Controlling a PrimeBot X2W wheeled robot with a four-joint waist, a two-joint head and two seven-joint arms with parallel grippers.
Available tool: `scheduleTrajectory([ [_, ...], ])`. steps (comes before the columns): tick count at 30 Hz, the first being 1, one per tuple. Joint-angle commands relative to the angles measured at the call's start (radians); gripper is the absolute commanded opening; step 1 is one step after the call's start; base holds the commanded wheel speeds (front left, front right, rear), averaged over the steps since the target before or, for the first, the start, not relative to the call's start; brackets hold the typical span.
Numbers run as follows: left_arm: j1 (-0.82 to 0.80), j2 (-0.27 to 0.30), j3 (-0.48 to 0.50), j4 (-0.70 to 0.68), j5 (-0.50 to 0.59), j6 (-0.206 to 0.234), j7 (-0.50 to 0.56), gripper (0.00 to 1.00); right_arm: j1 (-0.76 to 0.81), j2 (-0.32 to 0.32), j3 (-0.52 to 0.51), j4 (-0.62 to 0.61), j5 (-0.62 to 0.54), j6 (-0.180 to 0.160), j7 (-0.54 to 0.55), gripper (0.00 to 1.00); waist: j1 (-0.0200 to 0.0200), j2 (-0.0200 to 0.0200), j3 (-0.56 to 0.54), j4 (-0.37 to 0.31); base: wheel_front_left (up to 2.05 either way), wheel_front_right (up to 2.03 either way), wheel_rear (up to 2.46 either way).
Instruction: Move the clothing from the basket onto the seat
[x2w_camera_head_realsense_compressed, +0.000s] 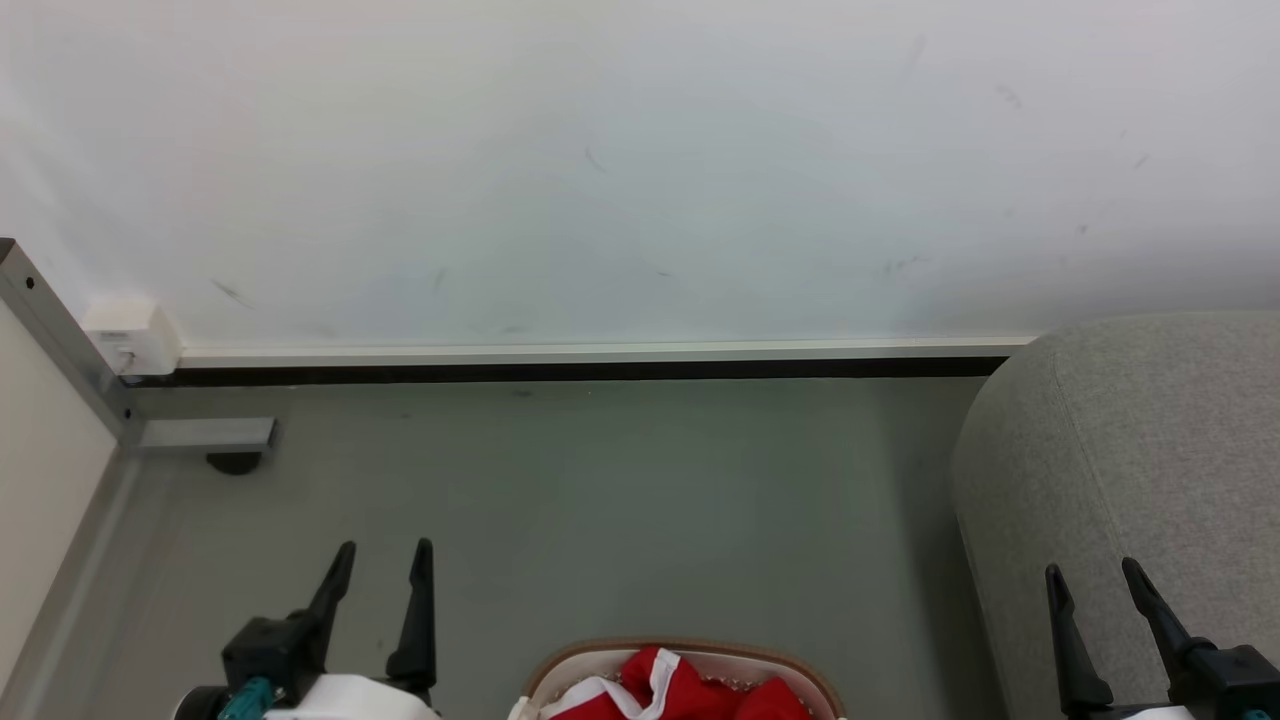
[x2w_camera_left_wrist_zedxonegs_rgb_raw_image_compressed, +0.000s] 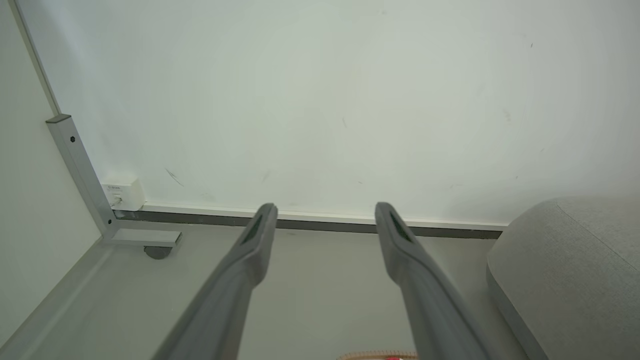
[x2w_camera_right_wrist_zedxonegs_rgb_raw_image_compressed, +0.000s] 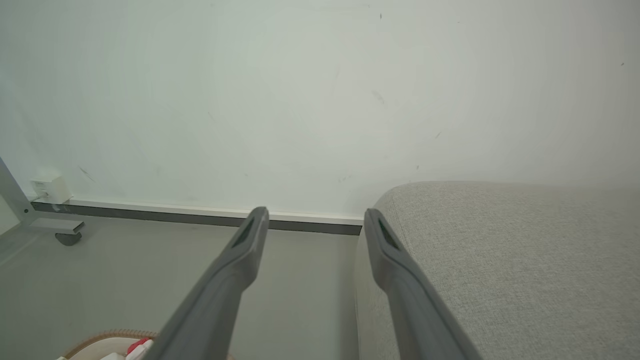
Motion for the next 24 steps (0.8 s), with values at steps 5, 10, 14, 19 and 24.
scheduleTrajectory([
  [5,-0.001,0.008,0.001,0.003,0.053,-0.001,-0.017,1.00,0.005,0.002,-0.012,0.006,-0.056,0.001,-0.010,1.00,0.0000,-0.0001,0.000,0.001,0.00,0.00,0.00],
  [10,0.001,0.005,0.001,0.009,0.080,-0.010,-0.025,1.00,0.006,0.010,-0.014,0.011,-0.092,0.001,-0.010,1.00,0.0000,-0.0001,0.001,0.002,0.00,0.00,0.00],
  [14,-0.002,0.003,0.003,0.017,0.110,-0.015,-0.031,1.00,0.008,0.018,-0.016,0.016,-0.121,0.001,-0.013,1.00,0.0000,-0.0001,0.003,0.002,0.00,0.00,0.00],
  [19,-0.005,0.000,0.007,0.024,0.140,-0.019,-0.040,1.00,0.009,0.024,-0.019,0.021,-0.159,0.001,-0.016,1.00,0.0000,-0.0001,0.006,0.002,0.00,0.00,0.00],
  [24,-0.004,-0.004,0.011,0.028,0.161,-0.020,-0.045,1.00,0.007,0.021,-0.019,0.027,-0.168,0.001,-0.018,1.00,0.0000,-0.0001,0.008,0.000,0.00,0.00,0.00],
])
